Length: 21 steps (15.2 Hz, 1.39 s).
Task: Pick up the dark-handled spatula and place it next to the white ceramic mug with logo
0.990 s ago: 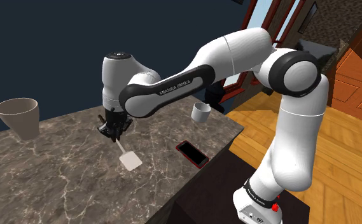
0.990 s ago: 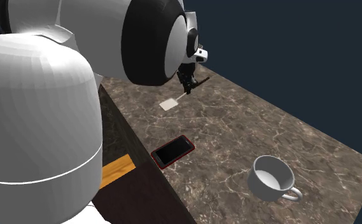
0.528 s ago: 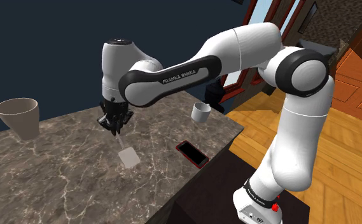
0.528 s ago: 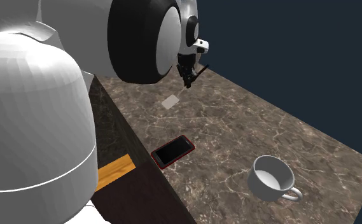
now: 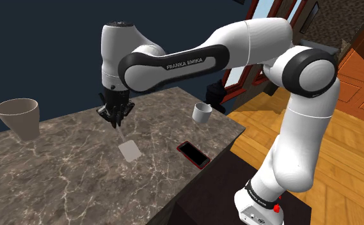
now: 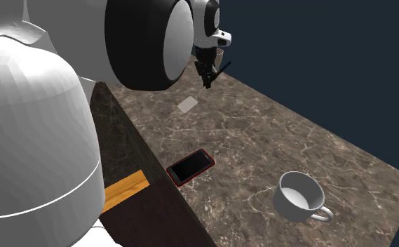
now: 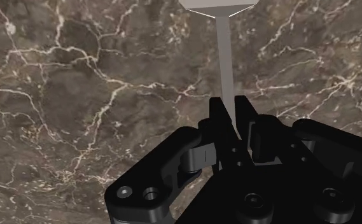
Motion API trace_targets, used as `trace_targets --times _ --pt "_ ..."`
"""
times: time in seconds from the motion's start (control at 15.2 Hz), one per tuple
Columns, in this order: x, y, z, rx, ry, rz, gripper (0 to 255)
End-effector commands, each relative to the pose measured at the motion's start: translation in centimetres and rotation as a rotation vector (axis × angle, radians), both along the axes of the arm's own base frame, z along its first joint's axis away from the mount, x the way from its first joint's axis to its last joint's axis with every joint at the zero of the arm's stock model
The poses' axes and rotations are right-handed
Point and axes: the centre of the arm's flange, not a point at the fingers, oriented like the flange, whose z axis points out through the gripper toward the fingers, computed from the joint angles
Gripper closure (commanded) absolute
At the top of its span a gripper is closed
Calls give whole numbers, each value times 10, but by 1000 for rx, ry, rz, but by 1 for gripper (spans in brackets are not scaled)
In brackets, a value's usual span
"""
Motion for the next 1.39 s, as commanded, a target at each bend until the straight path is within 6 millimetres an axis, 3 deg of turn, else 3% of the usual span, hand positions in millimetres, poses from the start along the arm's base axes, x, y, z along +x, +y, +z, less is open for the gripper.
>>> trace_targets --times 0.0,0.53,1.32 --pt "-1 0 11 0 0 0 255" --pt "-1 0 51 0 0 0 255" --pt "7 -158 51 0 0 0 255"
